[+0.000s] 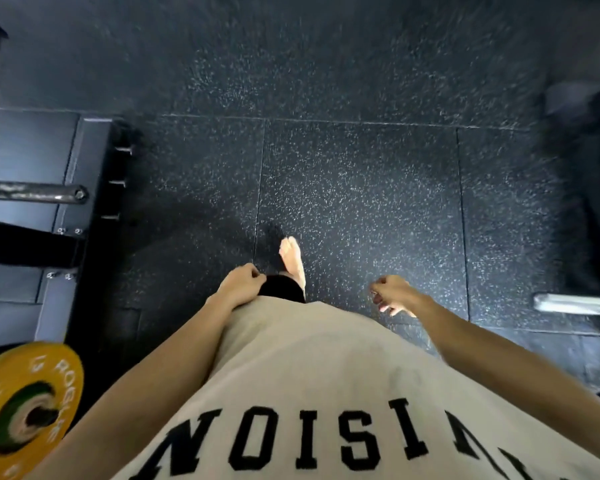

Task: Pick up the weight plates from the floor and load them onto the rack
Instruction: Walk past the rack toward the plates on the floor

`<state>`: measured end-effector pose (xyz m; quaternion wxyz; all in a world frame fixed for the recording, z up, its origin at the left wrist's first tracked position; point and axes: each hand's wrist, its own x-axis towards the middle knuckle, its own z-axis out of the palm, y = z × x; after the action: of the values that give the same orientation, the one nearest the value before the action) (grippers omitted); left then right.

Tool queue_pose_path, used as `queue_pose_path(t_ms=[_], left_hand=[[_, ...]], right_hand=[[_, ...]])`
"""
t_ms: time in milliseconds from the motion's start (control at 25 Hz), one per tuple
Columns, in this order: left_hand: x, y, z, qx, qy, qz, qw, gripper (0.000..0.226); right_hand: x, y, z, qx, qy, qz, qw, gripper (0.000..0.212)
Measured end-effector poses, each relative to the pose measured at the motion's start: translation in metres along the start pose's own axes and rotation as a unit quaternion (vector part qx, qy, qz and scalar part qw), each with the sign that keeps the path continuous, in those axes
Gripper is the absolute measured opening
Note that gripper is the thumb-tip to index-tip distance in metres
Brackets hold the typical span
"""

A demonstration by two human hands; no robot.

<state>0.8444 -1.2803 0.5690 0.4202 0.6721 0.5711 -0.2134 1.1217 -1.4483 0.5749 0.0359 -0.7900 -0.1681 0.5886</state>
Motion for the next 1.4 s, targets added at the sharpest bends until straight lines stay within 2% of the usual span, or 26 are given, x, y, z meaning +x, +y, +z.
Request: queue_pose_path(t_ms=[200, 280, 360, 480, 640, 840, 960, 1040, 1120, 1320, 1400], left_hand=[[0.097, 0.050, -0.066, -0.026, -0.029, -0.035, 0.999, 0.032], [0.151, 0.080, -0.126, -0.027, -0.018, -0.037, 0.999, 0.031], [0.169, 0.096, -0.158, -0.023, -0.018, -0.009, 1.000, 0.028], [0.232, 0.135, -0.240, -0.028, -0.016, -0.008, 0.999, 0.024], [0.297, 0.175, -0.303, -0.073, -0.013, -0.040, 0.996, 0.022], [0.366, 0.206, -0.358, -0.042, -0.053, -0.080, 0.994, 0.027], [0.403, 0.240, -0.420, -0.069, -0.006, -0.104, 0.992, 0.027], [0.429, 0.258, -0.461, -0.109, 0.081, -0.125, 0.983, 0.025], [0.457, 0.270, -0.492, -0.151, 0.131, -0.142, 0.970, 0.025], [0.542, 0.273, -0.548, -0.195, 0.068, -0.165, 0.964, 0.029], [0.573, 0.263, -0.587, -0.234, 0.076, -0.184, 0.952, 0.031]], right_hand=[[0.054, -0.090, -0.072, 0.017, 0.021, -0.012, 1.000, 0.017], [0.081, -0.155, -0.118, 0.018, 0.043, -0.015, 0.999, 0.015], [0.092, -0.184, -0.141, 0.022, 0.061, -0.041, 0.997, 0.016], [0.131, -0.278, -0.198, 0.013, 0.086, -0.067, 0.994, 0.019], [0.187, -0.376, -0.258, -0.021, 0.075, -0.077, 0.994, 0.028], [0.256, -0.490, -0.343, -0.101, 0.047, -0.084, 0.990, 0.026], [0.290, -0.582, -0.399, -0.139, 0.027, -0.110, 0.984, 0.023], [0.309, -0.642, -0.427, -0.171, 0.024, -0.123, 0.977, 0.021], [0.328, -0.697, -0.442, -0.216, 0.015, -0.127, 0.968, 0.017], [0.389, -0.839, -0.451, -0.306, -0.020, -0.125, 0.943, 0.016], [0.410, -0.894, -0.448, -0.318, -0.028, -0.124, 0.940, 0.016]])
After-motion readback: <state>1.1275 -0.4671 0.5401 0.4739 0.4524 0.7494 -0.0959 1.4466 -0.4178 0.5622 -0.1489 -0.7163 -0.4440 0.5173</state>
